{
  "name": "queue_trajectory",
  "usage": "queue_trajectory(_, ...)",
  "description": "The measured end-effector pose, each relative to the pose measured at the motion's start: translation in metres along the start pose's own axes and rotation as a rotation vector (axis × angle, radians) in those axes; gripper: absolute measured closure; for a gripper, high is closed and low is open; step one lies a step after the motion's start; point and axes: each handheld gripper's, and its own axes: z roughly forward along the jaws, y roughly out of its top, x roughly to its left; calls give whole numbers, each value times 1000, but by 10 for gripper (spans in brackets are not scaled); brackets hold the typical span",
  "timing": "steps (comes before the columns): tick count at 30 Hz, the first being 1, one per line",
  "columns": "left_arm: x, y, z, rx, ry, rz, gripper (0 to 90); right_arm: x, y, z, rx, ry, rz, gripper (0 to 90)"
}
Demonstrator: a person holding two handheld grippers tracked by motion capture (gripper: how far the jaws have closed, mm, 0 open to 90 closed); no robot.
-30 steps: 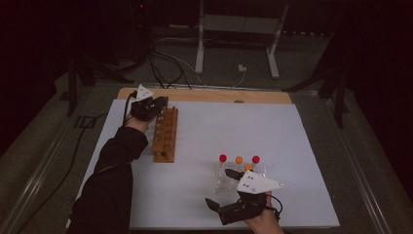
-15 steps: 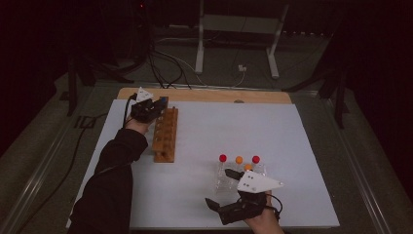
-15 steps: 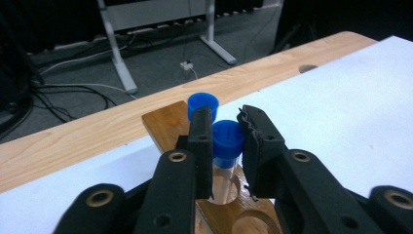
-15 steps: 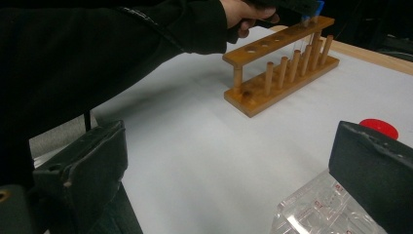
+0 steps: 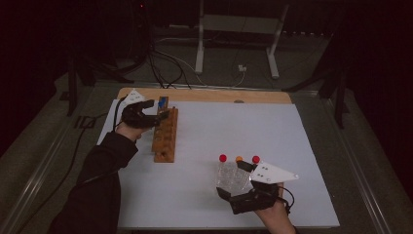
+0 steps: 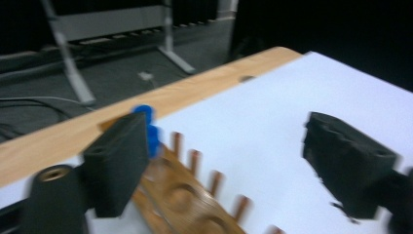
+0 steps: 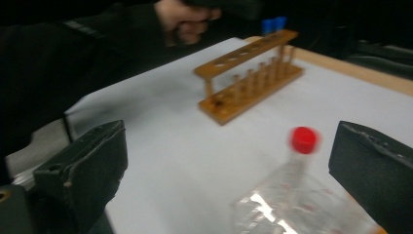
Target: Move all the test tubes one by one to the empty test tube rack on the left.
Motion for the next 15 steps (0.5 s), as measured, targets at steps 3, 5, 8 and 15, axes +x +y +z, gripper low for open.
queue_trajectory(3, -10, -1, -13, 4, -40, 1, 87, -9, 1, -7, -11, -32, 7, 5)
queue_trajectory(5, -18, -2, -20, 13, -60, 19, 64, -13, 0, -12, -12, -51, 13, 5)
queue_trajectory(8, -30, -6, -32, 10, -108, 35, 22, -19, -3, -18, -4, -80, 24, 5)
queue_trajectory(15, -65, -23, -54, 41, -212, 75, 16, -30, -16, -27, 37, -106, 63, 6)
